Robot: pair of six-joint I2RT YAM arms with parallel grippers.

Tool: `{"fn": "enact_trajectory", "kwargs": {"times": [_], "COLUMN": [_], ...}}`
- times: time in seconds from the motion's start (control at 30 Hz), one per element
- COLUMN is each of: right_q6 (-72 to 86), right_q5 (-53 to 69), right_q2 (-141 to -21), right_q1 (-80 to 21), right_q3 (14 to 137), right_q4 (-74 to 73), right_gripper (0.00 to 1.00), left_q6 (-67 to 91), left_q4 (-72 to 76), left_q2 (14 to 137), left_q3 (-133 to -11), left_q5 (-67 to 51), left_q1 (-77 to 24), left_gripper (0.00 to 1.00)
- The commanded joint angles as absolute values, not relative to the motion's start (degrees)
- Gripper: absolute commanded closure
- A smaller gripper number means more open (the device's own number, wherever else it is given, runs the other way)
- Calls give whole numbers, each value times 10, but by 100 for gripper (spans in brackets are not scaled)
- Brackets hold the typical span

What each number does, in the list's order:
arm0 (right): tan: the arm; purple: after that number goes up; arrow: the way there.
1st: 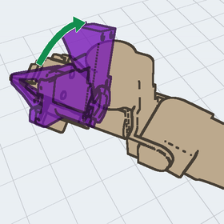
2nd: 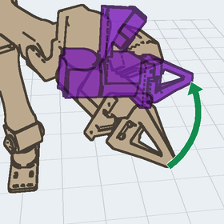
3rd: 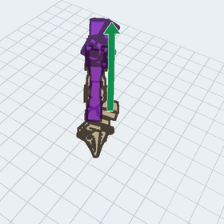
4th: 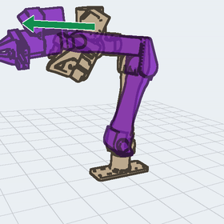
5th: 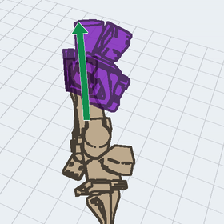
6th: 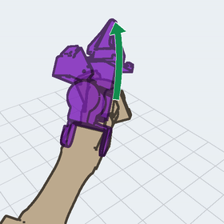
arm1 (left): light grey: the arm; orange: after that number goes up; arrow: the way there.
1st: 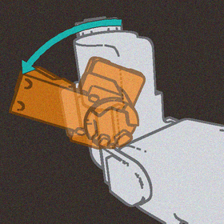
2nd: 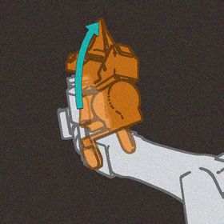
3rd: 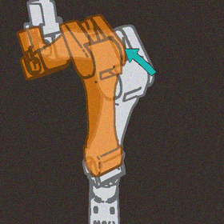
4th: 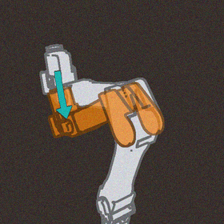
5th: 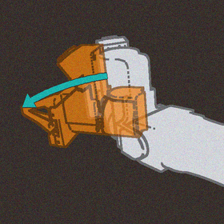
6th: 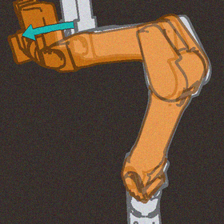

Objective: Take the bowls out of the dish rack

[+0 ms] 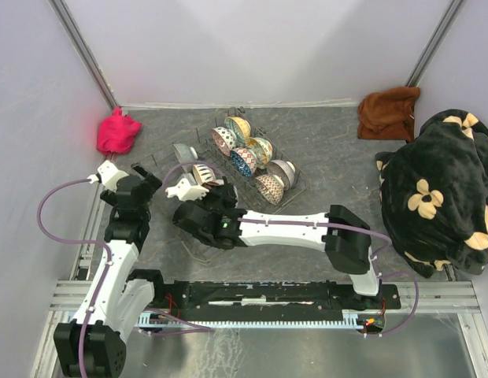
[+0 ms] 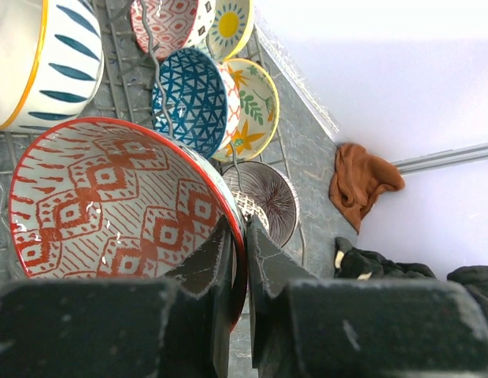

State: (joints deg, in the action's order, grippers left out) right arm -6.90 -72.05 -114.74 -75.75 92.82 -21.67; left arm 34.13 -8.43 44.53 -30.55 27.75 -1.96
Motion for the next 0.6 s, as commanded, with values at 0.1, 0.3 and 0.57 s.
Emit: {"fn": "enact_trajectory", "kwargs": {"times": [0.1,0.3,0.57], "right_q6": [-38,6,51], "right_q5": [-696,-580,-389], "right_q2": [-1031,-963,-925], "right_q1": [-730,-614,-413], "right_q3": [925,943,1017], "right_q4": [-231,-294,-347], "right_gripper": [99,99,99], "left_q6": [338,334,327], "left_q4": [-74,-76,-81], "left_q2": [427,429,442], "left_q3": [-311,-318,-336], "left_q5": [256,220,150], "left_q1": [-18,-17,-18], "left_gripper": [1,1,1]}}
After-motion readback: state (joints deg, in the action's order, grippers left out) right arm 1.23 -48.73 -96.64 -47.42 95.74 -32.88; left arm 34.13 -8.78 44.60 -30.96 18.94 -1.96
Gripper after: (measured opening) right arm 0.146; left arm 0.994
